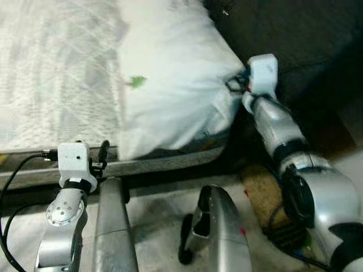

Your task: Clean up the room

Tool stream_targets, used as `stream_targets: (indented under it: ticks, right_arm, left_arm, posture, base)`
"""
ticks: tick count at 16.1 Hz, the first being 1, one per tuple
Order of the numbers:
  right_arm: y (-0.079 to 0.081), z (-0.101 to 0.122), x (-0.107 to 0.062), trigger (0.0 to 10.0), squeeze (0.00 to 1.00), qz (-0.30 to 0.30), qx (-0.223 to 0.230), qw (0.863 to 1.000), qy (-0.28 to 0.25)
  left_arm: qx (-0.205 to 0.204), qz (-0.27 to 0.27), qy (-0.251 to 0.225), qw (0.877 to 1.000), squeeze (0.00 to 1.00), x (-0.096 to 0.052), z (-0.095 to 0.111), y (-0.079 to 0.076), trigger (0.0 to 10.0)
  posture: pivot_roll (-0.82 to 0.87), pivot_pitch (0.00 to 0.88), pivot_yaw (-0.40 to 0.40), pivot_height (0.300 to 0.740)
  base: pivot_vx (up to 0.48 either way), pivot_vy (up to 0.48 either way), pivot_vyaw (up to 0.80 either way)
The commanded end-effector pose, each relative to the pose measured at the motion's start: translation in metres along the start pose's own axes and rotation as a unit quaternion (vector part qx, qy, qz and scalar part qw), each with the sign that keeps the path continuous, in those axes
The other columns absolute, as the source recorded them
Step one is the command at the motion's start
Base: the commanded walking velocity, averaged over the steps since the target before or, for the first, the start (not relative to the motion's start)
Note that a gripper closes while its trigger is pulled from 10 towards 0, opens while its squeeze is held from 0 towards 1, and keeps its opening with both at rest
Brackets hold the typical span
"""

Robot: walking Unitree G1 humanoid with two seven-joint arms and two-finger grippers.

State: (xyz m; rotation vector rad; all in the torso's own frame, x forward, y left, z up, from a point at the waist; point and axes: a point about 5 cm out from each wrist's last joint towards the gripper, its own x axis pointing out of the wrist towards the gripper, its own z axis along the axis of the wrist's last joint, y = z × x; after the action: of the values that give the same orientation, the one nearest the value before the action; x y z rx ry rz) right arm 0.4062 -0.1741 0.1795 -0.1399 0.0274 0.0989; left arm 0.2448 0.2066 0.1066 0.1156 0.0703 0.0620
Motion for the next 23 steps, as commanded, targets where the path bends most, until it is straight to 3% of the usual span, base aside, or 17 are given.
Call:
stream_targets:
  ticks: [1,3,5,6,10,12,14,17,19,20,21,22,23]
  right_arm:
    - [-0.03,-0.006,-0.01,0.0,0.0,-0.041,-0.001,0.999,-0.009]
    - [-0.031,-0.028,-0.019,0.0,0.0,-0.038,0.005,0.999,0.01]
    - [-0.025,-0.063,-0.035,0.0,0.0,-0.035,0.022,0.998,0.039]
    - [-0.023,-0.068,-0.038,0.0,0.0,-0.036,0.026,0.998,0.043]
    - [-0.009,-0.072,-0.036,0.0,0.0,-0.019,0.027,0.998,0.046]
    - [-0.009,-0.06,-0.029,0.0,0.0,-0.005,0.018,0.999,0.046]
    - [-0.024,-0.04,-0.021,0.0,0.0,-0.022,-0.006,0.999,0.045]
    - [-0.063,-0.016,-0.019,0.0,0.0,-0.092,-0.034,0.994,0.04]
    - [-0.081,-0.019,-0.026,0.0,0.0,-0.124,-0.045,0.99,0.053]
    - [-0.08,-0.022,-0.027,0.0,0.0,-0.121,-0.039,0.99,0.057]
    - [-0.072,-0.031,-0.028,2.7,0.0,-0.096,-0.029,0.993,0.062]
    - [-0.062,-0.04,-0.029,10.0,1.0,-0.064,-0.011,0.996,0.063]
    - [-0.054,-0.047,-0.031,10.0,1.0,-0.04,-0.004,0.997,0.063]
  left_arm:
    - [0.001,-0.012,0.001,1.0,0.0,0.002,-0.002,-0.005,10.0]
    - [0.001,-0.016,-0.001,1.0,0.0,0.004,-0.001,-0.005,10.0]
    - [0.004,-0.027,-0.004,1.0,0.0,0.011,0.0,-0.007,10.0]
    - [0.005,-0.031,-0.006,0.999,0.0,0.014,0.001,-0.008,10.0]
    - [0.006,-0.039,-0.015,0.999,0.0,0.025,0.005,-0.01,10.0]
    - [0.005,-0.038,-0.018,0.999,0.0,0.027,0.004,-0.011,10.0]
    - [0.004,-0.037,-0.023,0.999,0.0,0.03,0.005,-0.011,10.0]
    - [0.005,-0.024,-0.028,0.999,0.0,0.031,0.005,-0.005,10.0]
    - [0.005,-0.02,-0.028,0.999,0.0,0.029,0.003,-0.004,10.0]
    - [0.004,-0.02,-0.028,0.999,0.0,0.028,0.002,-0.005,10.0]
    - [0.003,-0.021,-0.027,0.999,0.0,0.025,0.001,-0.005,10.0]
    - [0.004,-0.025,-0.023,0.999,0.0,0.021,0.0,-0.005,10.0]
    - [0.006,-0.028,-0.02,0.999,0.0,0.018,-0.002,-0.004,10.0]
  posture:
    - [0.19,0.101,-0.152,0.567]
    - [0.17,0.096,-0.137,0.567]
    - [0.15,0.087,-0.116,0.567]
    - [0.15,0.084,-0.111,0.567]
    - [0.14,0.07,-0.106,0.567]
    - [0.14,0.06,-0.109,0.567]
    - [0.14,0.056,-0.112,0.567]
    - [0.15,0.051,-0.122,0.567]
    - [0.15,0.053,-0.124,0.567]
    - [0.15,0.057,-0.122,0.567]
    - [0.14,0.068,-0.117,0.567]
    - [0.14,0.081,-0.114,0.567]
    - [0.14,0.084,-0.116,0.567]
  base:
    - [0.0,0.0,0.0]
    - [0.0,0.0,0.0]
    - [0.0,0.0,0.0]
    - [0.0,0.0,0.0]
    - [0.0,0.0,0.0]
    - [0.0,0.0,0.0]
    - [0.0,0.0,0.0]
    - [0.0,0.0,0.0]
    - [0.0,0.0,0.0]
    - [0.0,0.0,0.0]
    - [0.0,0.0,0.0]
    - [0.0,0.0,0.0]
    - [0.0,0.0,0.0]
